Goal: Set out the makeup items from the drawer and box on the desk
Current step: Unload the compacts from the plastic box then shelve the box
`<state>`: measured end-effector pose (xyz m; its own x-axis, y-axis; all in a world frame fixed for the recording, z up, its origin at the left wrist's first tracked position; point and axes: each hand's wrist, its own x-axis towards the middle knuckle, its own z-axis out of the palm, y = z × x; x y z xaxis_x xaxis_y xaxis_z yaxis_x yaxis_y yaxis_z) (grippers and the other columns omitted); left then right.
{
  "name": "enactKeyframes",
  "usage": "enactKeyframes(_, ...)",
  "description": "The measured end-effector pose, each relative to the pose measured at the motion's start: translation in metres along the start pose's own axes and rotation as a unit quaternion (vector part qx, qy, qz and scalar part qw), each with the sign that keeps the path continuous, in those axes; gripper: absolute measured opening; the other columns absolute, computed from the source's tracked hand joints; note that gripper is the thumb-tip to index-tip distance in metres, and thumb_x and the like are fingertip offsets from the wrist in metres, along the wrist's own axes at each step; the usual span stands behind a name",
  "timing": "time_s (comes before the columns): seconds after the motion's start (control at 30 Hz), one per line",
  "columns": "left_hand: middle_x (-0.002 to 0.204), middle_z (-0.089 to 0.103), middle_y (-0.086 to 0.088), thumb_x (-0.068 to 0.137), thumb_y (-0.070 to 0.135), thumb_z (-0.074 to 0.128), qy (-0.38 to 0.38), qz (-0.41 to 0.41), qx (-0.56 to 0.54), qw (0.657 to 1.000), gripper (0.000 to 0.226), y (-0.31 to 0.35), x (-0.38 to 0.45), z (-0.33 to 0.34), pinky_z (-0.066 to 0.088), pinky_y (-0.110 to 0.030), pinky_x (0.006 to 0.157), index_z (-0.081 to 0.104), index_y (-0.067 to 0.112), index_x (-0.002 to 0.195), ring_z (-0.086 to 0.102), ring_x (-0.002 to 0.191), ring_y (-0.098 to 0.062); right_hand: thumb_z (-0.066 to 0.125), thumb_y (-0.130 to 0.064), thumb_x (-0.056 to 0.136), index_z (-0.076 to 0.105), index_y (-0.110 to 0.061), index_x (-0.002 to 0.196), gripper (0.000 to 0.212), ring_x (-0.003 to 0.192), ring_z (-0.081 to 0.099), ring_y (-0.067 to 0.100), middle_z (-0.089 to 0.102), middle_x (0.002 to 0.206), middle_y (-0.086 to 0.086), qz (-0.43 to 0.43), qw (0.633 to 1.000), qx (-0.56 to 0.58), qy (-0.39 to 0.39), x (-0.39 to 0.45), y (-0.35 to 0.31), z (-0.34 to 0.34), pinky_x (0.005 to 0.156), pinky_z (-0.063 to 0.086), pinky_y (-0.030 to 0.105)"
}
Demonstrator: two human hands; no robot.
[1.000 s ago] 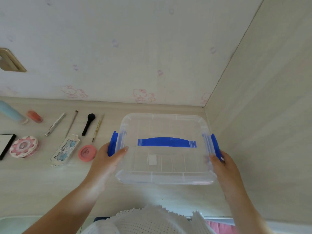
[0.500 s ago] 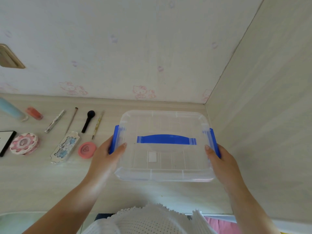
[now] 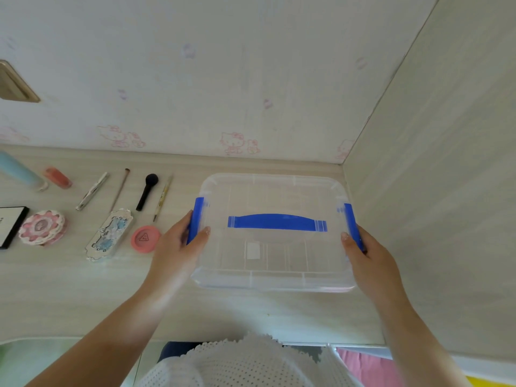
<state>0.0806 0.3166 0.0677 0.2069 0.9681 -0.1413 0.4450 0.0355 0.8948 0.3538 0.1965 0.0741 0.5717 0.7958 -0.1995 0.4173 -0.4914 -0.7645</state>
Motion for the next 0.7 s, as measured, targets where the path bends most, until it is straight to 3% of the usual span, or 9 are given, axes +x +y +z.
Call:
enactKeyframes(0.03, 0.073, 0.053, 0.005, 0.091, 0.020, 0.056, -0.005, -0.006, -0.024, 1.000, 0.020, 0.000, 0.000, 0.000, 0.039, -0.026, 0.069, 0.061, 0.030, 0.107, 0.049, 0.067, -0.010, 0.046, -0.037, 0.094, 0.058, -0.031, 0.099, 0.014, 0.070, 0.051, 0.020, 0.056, 0.080, 0.017, 0.005, 1.000, 0.025, -0.006, 0.001, 0.002, 0.001, 0.065, 0.042, 0.029)
enactKeyframes(0.1, 0.100, 0.061, 0.022, 0.086, 0.031, 0.064, -0.030, -0.055, -0.108, 0.992, 0.054, -0.004, -0.003, -0.002, 0.042, -0.025, 0.089, 0.042, 0.032, 0.136, 0.057, 0.092, 0.003, 0.054, -0.034, 0.091, 0.059, -0.033, 0.110, 0.019, 0.086, 0.056, 0.017, 0.059, 0.089, 0.001, 0.033, 0.984, 0.168, -0.047, 0.000, 0.007, 0.000, 0.080, 0.043, 0.031)
enactKeyframes(0.17, 0.123, 0.054, 0.027, 0.069, 0.052, 0.072, -0.066, -0.087, -0.178, 0.978, 0.100, -0.019, -0.008, -0.005, 0.035, -0.032, 0.105, 0.014, 0.035, 0.148, 0.050, 0.118, 0.004, 0.072, -0.047, 0.074, 0.049, -0.035, 0.128, 0.060, 0.111, 0.058, 0.008, 0.061, 0.115, -0.012, 0.052, 0.942, 0.313, -0.110, -0.004, 0.019, 0.001, 0.096, 0.043, 0.029)
enactKeyframes(0.23, 0.135, 0.047, 0.023, 0.051, 0.068, 0.074, -0.103, -0.088, -0.196, 0.971, 0.121, -0.034, -0.017, -0.008, 0.029, -0.037, 0.111, 0.007, 0.040, 0.148, 0.042, 0.130, -0.001, 0.084, -0.059, 0.048, 0.044, -0.029, 0.133, 0.098, 0.118, 0.056, 0.002, 0.061, 0.125, -0.014, 0.039, 0.916, 0.366, -0.162, -0.014, 0.030, 0.004, 0.097, 0.047, 0.024)
enactKeyframes(0.4, 0.153, 0.026, 0.019, 0.053, 0.068, 0.076, -0.169, -0.049, -0.193, 0.965, 0.107, -0.041, -0.037, -0.008, 0.017, -0.047, 0.116, 0.012, 0.061, 0.138, 0.024, 0.142, -0.006, 0.089, -0.055, 0.037, 0.049, -0.030, 0.122, 0.097, 0.109, 0.061, -0.001, 0.068, 0.115, -0.015, 0.042, 0.880, 0.438, -0.178, -0.034, 0.030, 0.017, 0.087, 0.051, 0.016)
enactKeyframes(0.47, 0.152, 0.027, 0.022, 0.055, 0.067, 0.075, -0.181, -0.028, -0.179, 0.967, 0.106, -0.035, -0.037, -0.010, 0.018, -0.049, 0.116, 0.011, 0.059, 0.140, 0.025, 0.141, -0.003, 0.089, -0.056, 0.036, 0.051, -0.033, 0.119, 0.094, 0.108, 0.062, -0.001, 0.069, 0.113, -0.015, 0.037, 0.877, 0.448, -0.168, -0.037, 0.026, 0.018, 0.086, 0.052, 0.020)
enactKeyframes(0.6, 0.147, 0.038, 0.021, 0.049, 0.072, 0.074, -0.173, 0.010, -0.173, 0.969, 0.101, -0.018, -0.024, -0.024, 0.027, -0.037, 0.110, 0.018, 0.066, 0.133, 0.034, 0.135, 0.002, 0.084, -0.064, 0.039, 0.048, -0.040, 0.126, 0.097, 0.119, 0.055, 0.005, 0.062, 0.124, -0.014, -0.008, 0.903, 0.404, -0.146, -0.036, 0.009, 0.012, 0.110, 0.032, 0.042)
enactKeyframes(0.7, 0.150, 0.036, 0.014, 0.049, 0.072, 0.074, -0.151, 0.036, -0.187, 0.970, 0.094, -0.007, -0.007, -0.043, 0.029, -0.043, 0.111, 0.023, 0.072, 0.127, 0.035, 0.138, -0.007, 0.081, -0.055, 0.056, 0.041, -0.027, 0.137, 0.095, 0.128, 0.049, 0.016, 0.056, 0.135, -0.003, -0.089, 0.920, 0.355, -0.139, -0.034, -0.021, 0.007, 0.107, 0.037, 0.038)
